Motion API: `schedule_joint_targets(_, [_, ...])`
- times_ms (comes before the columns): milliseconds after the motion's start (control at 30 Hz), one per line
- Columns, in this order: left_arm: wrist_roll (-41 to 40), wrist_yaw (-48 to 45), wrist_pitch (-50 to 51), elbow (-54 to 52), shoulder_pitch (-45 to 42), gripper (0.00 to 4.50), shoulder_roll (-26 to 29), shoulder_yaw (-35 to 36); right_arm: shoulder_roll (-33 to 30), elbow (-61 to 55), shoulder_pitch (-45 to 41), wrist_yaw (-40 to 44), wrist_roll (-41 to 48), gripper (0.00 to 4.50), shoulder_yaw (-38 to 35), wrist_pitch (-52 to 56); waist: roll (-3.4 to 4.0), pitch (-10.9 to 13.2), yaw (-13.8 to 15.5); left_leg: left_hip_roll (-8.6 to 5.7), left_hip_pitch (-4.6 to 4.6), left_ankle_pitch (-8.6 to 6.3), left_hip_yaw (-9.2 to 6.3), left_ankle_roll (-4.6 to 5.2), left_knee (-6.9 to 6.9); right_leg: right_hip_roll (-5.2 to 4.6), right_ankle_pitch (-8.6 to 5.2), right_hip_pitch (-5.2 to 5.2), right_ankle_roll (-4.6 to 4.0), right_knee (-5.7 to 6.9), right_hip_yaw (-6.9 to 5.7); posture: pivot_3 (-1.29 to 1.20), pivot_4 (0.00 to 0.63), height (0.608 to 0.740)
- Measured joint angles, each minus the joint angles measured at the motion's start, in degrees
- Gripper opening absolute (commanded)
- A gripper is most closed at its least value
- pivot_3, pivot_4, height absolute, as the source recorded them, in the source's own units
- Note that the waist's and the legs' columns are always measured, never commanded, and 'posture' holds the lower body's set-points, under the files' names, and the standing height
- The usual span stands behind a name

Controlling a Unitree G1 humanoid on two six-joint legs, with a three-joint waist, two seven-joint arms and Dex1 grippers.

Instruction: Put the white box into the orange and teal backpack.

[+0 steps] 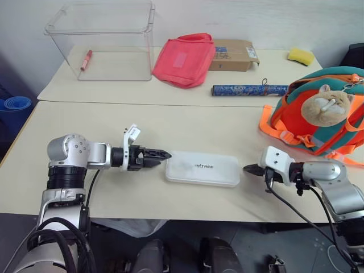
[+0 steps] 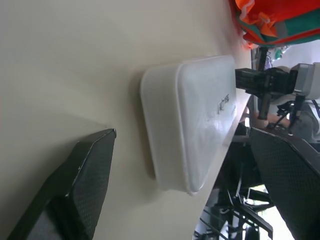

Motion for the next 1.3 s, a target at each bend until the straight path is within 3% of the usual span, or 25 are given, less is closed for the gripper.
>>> schedule_joint_targets(367, [-9.3, 10.3, -0.2, 3.6, -1.0, 4.45, -6.6, -0.6, 6.2, -0.7, -3.2, -1.5, -1.5, 0.00, 3.3, 1.5, -0.02, 0.0, 0.0, -0.01, 0.09, 0.01, 0.00, -0.02, 0.03, 0.00, 0.00, 0.08, 0.00, 0.04, 0.03, 0.00, 0.150, 0.740])
schedule_joint_targets(467, [-9.8, 11.7, 0.0, 3.6, -0.9, 3.86, -7.3, -0.5, 6.4, -0.7, -3.3, -1.8, -2.0, 0.00, 3.4, 1.6, -0.03, 0.0, 0.0, 0.00, 0.10, 0.00, 0.00, -0.03, 0.03, 0.01, 0.00, 0.08, 0.00, 0.04, 0.03, 0.00, 0.150, 0.740])
schedule_joint_targets(667, [-11.6, 11.7, 0.3, 1.1, 0.4, 2.05, -8.3, 0.4, 5.8, -2.4, -0.5, -2.5, -1.2, 0.00, 1.3, 2.1, -0.04, 0.0, 0.3, -0.03, 0.08, 0.00, -0.03, -0.04, 0.02, -0.03, 0.00, 0.08, 0.00, 0.01, 0.02, 0.00, 0.150, 0.740])
schedule_joint_targets(767, [-13.1, 12.2, 0.4, 0.8, 0.8, 1.24, -10.3, 4.4, 5.1, -7.5, 9.0, -1.6, 7.1, 0.86, -6.5, 9.2, -0.08, 0.0, 1.3, -0.05, -0.01, -0.01, -0.11, -0.04, 0.00, -0.01, 0.00, 0.08, 0.00, -0.07, -0.04, 0.00, 0.150, 0.740])
schedule_joint_targets(833, [-13.0, 12.2, 0.1, -0.4, 1.4, 1.23, -9.8, 6.5, 5.4, -8.6, 14.2, -2.7, 10.2, 1.48, -11.6, 10.6, -0.08, 0.0, 1.4, -0.06, -0.04, -0.01, -0.08, -0.03, 0.00, 0.00, 0.00, 0.06, 0.00, -0.10, -0.04, 0.00, 0.150, 0.740])
schedule_joint_targets(933, [-10.0, 7.5, -4.7, -8.9, 5.4, 1.23, -5.4, 1.7, 5.7, -8.8, 22.7, -4.8, 12.6, 2.52, -21.7, 8.8, -0.07, 0.0, 1.4, -0.06, 0.01, -0.03, -0.03, -0.07, -0.04, 0.04, 0.01, 0.08, 0.01, -0.12, 0.01, 0.00, 0.150, 0.740])
schedule_joint_targets(1100, [1.6, -14.3, -31.8, -19.3, 12.3, 1.23, 1.6, -8.9, 6.2, -3.0, 29.3, -8.5, 14.7, 4.25, -38.1, 1.5, -0.06, 0.0, 0.9, 0.02, 0.14, -0.25, 0.23, -0.48, -0.23, 0.17, 0.01, 0.05, 0.01, -0.26, 0.25, 0.00, 0.150, 0.740])
schedule_joint_targets(1133, [3.3, -19.2, -37.6, -20.7, 13.8, 1.23, 2.3, -9.4, 6.2, -1.5, 30.5, -8.5, 15.1, 4.48, -40.9, 0.2, -0.06, 0.0, 0.8, 0.05, 0.17, -0.25, 0.23, -0.52, -0.35, 0.17, 0.00, 0.04, -0.01, -0.30, 0.25, 0.00, 0.150, 0.740])
schedule_joint_targets(1300, [5.6, -31.3, -46.6, -24.0, 15.5, 1.23, 4.5, -11.3, 3.2, 7.1, 29.4, -6.7, 17.0, 4.48, -46.1, -2.9, -0.02, 0.0, -0.1, 0.05, 0.29, 0.01, 0.30, -0.21, -0.68, 0.18, -0.02, 0.03, -0.04, -0.39, 0.31, 0.00, 0.150, 0.740])
